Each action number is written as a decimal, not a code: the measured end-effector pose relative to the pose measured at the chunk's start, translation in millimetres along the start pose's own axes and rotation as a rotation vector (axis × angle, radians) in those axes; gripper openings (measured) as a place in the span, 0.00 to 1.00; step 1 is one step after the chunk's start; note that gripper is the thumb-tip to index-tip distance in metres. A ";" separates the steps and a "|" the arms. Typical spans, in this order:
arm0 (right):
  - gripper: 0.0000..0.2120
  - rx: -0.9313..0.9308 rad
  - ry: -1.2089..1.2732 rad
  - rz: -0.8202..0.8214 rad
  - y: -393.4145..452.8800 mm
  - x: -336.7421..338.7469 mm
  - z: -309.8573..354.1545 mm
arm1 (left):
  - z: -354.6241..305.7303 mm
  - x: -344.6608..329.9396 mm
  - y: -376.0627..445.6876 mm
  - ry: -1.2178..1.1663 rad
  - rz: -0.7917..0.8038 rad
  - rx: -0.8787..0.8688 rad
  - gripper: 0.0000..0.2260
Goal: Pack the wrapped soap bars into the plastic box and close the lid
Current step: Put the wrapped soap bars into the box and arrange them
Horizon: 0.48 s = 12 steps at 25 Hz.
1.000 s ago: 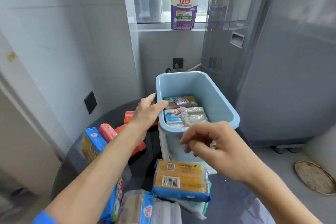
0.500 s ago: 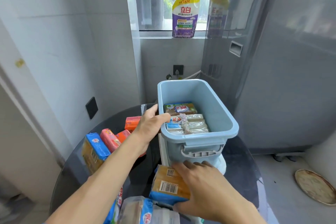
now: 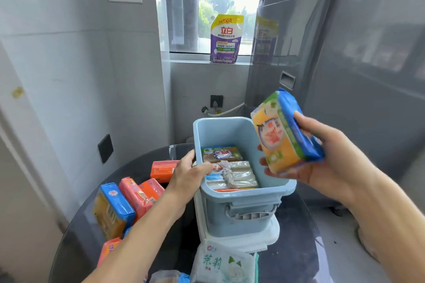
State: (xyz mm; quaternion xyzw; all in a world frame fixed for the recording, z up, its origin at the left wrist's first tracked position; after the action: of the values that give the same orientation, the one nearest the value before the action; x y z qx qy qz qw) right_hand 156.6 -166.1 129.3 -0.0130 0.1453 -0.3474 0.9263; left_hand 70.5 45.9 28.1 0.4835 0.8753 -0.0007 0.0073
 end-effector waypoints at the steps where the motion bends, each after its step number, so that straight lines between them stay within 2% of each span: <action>1: 0.25 -0.041 0.007 -0.043 17.8 -1.3 2.1 | -0.3 -0.5 -0.5 -0.003 0.003 -0.005 0.19; 3: 0.24 -0.084 -0.085 -0.145 52.3 -3.4 0.5 | -1.2 -0.4 -1.2 -0.006 0.007 -0.012 0.19; 6: 0.18 -0.100 -0.365 -0.332 92.5 -4.8 -10.9 | -1.0 0.8 -0.6 0.024 0.005 -0.016 0.18; 9: 0.12 -0.156 -0.489 -0.359 128.6 -20.8 -23.5 | -0.3 3.1 1.5 0.057 -0.012 -0.023 0.17; 12: 0.13 -0.173 -0.731 -0.328 158.7 -42.7 -36.3 | -1.9 3.0 0.6 0.089 -0.017 -0.037 0.15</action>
State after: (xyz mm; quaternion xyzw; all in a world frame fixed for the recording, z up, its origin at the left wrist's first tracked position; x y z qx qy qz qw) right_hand 217.4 -15.3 85.7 -0.2365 -0.1690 -0.4493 0.8448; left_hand 69.5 48.7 30.0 0.4754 0.8787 0.0370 -0.0225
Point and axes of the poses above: each hand's wrist, its own y-axis towards the middle knuckle, its own x-axis out of the back of the hand, z = x × y, the point moved 6 cm from there along y, towards the middle knuckle, and after that the axes turned 1 degree about -z, right-handed, at the moved point
